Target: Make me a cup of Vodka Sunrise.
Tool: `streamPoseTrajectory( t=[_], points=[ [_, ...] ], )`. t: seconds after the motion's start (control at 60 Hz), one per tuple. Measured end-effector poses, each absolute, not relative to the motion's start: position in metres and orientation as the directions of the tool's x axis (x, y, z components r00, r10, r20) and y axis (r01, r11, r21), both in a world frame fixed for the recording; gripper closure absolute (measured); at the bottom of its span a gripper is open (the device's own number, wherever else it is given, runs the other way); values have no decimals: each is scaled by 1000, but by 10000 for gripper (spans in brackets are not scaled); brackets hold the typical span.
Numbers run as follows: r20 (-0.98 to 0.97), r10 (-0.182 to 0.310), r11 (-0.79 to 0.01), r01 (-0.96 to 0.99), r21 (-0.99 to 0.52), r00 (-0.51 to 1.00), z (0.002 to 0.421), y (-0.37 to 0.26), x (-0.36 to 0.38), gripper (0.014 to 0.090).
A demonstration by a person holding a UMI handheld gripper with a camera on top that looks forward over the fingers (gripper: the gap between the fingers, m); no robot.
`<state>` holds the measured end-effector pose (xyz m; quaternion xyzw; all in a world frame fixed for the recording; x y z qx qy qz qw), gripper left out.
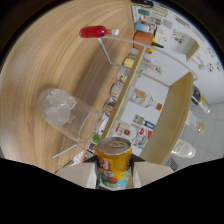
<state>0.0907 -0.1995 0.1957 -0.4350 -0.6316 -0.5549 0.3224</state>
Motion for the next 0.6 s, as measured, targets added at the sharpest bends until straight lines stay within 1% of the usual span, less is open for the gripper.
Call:
streamPoseTrajectory(
  t=[0.067,0.15,0.2,0.3,0.4,0.45,0.55,0.6],
  points=[
    [864,197,25,883,469,-464,190,-199,89,536],
    [854,200,34,875,484,-480,189,-203,86,538],
    [863,198,33,883,469,-466,189,-204,84,535],
    [902,198,11,921,390,-385,195,-210,83,535],
    [965,174,-28,978,206,-198,214,-216,79,534],
    [987,140,-42,995,85,-79,233,-217,77,533],
    [969,85,-43,972,-229,232,273,-222,76,536],
    [912,73,-46,914,-402,405,291,-225,80,534]
  ],
)
